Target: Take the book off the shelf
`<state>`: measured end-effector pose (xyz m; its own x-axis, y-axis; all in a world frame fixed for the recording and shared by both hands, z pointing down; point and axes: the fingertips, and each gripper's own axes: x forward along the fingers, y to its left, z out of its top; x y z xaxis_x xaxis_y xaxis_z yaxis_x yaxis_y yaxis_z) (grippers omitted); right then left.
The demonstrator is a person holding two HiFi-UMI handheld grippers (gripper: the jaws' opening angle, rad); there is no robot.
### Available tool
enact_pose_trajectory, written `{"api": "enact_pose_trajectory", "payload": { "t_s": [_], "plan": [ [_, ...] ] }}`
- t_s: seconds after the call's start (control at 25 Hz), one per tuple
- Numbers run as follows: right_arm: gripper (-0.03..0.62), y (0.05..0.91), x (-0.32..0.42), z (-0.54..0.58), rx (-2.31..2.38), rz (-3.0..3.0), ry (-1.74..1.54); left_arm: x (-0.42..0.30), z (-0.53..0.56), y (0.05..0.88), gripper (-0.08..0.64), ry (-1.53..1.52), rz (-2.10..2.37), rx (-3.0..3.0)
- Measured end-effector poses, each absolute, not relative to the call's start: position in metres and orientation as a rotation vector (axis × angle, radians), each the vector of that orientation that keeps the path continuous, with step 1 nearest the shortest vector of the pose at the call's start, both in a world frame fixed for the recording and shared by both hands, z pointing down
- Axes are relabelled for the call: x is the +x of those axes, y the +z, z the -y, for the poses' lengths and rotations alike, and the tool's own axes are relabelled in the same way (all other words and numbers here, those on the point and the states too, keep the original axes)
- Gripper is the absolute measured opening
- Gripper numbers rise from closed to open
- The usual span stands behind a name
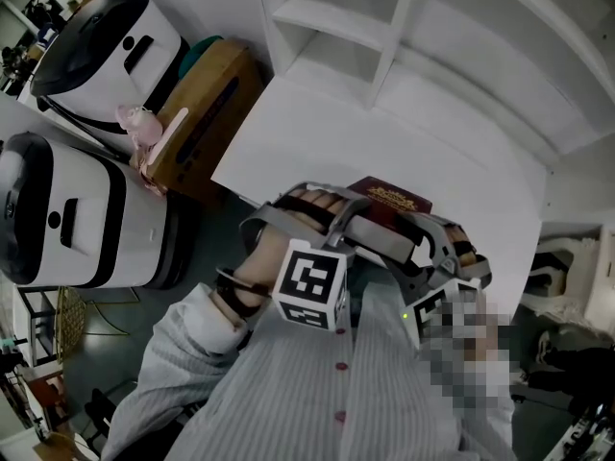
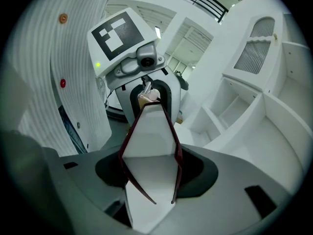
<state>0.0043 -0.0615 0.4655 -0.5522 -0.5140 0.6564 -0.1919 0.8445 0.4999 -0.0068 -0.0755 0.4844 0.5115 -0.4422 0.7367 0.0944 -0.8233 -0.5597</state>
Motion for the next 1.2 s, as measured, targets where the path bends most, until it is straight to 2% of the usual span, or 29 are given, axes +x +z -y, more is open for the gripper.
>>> {"api": "enact_pose_trajectory", "payload": {
  "t_s": [1.2],
  "plan": [
    [0.232,0.477,-0.003,0.059,0.468,2.168,-0.44,-0.014,0.071,0.496,0.236,-1.321,-0.271,-2.237]
  ]
}}
